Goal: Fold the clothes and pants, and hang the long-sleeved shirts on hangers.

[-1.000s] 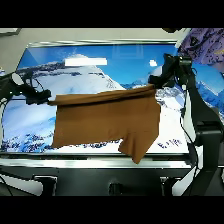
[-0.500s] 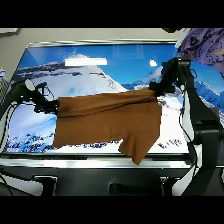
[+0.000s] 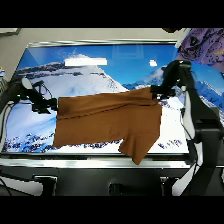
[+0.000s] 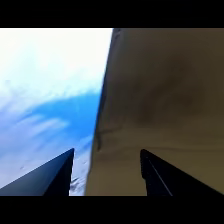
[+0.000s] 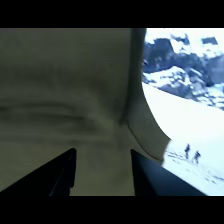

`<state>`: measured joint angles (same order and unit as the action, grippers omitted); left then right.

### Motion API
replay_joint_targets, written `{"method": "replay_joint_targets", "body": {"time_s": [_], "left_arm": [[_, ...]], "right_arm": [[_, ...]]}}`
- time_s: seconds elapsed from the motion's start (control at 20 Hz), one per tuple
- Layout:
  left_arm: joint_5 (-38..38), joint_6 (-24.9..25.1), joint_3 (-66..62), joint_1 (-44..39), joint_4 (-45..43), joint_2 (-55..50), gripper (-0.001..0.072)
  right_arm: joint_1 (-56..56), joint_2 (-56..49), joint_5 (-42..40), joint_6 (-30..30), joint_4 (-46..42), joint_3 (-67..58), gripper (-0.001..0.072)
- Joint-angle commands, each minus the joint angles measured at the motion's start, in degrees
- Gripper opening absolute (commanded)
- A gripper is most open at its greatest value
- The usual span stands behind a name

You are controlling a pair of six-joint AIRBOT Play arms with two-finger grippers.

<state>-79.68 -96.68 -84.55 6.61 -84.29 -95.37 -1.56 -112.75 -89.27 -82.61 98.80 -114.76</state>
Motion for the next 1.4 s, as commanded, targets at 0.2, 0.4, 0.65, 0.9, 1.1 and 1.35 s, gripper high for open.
{"method": "replay_joint_targets", "body": {"time_s": [0.2,0.4,0.65,0.9,1.1,1.35], "left_arm": [[-4.68,2.8,13.73,12.24,-2.03,20.35,0.0477],[-1.7,2.78,26.64,14.73,-1.22,29.68,0.0476],[-1.42,2.8,28.57,14.71,-1.22,30.14,0.0476],[-1.51,2.8,28.57,14.71,-1.2,30.14,0.0475],[-1.46,2.8,28.57,14.71,-1.2,30.14,0.0476],[-4.39,2.6,28.57,15.02,-1.22,30.14,0.0476]], "right_arm": [[-20.9,20.9,2.82,-12.74,23.56,29.66,0.0414],[-23.8,34.38,7.89,-17.14,25.07,58.14,0.0414],[-23.82,42.56,13.81,-19.17,28.2,78.71,0.0413],[-23.8,42.73,17.77,-21.4,33.55,85.88,0.0413],[-21.88,42.73,20.17,-22.21,35.54,88.54,0.0412],[-6.62,42.69,27.06,-16.85,35.08,88.54,0.024]]}}
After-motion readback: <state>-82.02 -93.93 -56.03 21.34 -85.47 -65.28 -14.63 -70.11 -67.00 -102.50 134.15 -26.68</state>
